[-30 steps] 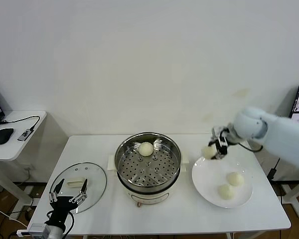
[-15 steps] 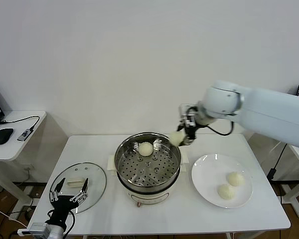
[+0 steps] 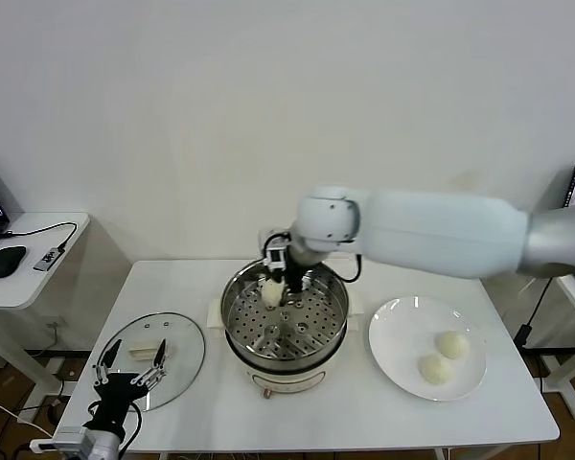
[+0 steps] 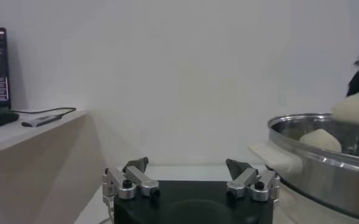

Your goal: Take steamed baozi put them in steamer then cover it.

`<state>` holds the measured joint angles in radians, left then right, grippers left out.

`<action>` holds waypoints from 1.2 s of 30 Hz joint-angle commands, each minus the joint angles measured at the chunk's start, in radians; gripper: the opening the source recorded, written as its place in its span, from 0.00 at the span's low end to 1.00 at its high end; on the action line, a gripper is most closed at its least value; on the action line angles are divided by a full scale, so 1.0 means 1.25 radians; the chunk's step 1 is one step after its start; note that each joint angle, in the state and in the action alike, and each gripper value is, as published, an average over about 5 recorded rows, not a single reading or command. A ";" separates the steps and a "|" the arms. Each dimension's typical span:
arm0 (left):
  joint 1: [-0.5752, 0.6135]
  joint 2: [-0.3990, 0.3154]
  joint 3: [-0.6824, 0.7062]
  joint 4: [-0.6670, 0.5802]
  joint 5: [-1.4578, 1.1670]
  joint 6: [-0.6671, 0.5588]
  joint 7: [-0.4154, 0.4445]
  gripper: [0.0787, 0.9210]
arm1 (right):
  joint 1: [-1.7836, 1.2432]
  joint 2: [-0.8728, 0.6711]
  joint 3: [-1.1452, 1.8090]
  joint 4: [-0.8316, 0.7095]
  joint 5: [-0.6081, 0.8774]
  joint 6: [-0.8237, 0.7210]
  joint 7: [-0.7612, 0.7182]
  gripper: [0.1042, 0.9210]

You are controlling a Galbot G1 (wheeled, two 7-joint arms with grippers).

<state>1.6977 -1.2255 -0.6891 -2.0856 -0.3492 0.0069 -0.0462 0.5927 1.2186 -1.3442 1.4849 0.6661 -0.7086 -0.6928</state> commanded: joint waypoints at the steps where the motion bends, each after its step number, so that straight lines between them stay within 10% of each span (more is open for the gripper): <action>1: 0.000 0.000 0.000 0.002 0.000 -0.001 0.000 0.88 | -0.055 0.114 -0.002 -0.089 0.014 -0.014 0.031 0.59; 9: 0.001 -0.002 0.002 0.003 0.000 -0.009 0.000 0.88 | -0.082 0.146 -0.005 -0.127 -0.010 -0.015 0.030 0.61; 17: 0.001 -0.002 0.001 0.002 0.000 -0.014 -0.001 0.88 | -0.032 0.085 0.009 -0.081 -0.019 -0.014 -0.014 0.84; 36: -0.007 0.003 0.013 0.011 0.001 -0.020 -0.001 0.88 | 0.158 -0.517 -0.049 0.249 -0.312 0.196 -0.386 0.88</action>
<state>1.6884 -1.2214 -0.6722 -2.0722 -0.3482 -0.0130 -0.0474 0.7295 0.9507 -1.3728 1.6189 0.4750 -0.5940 -1.0021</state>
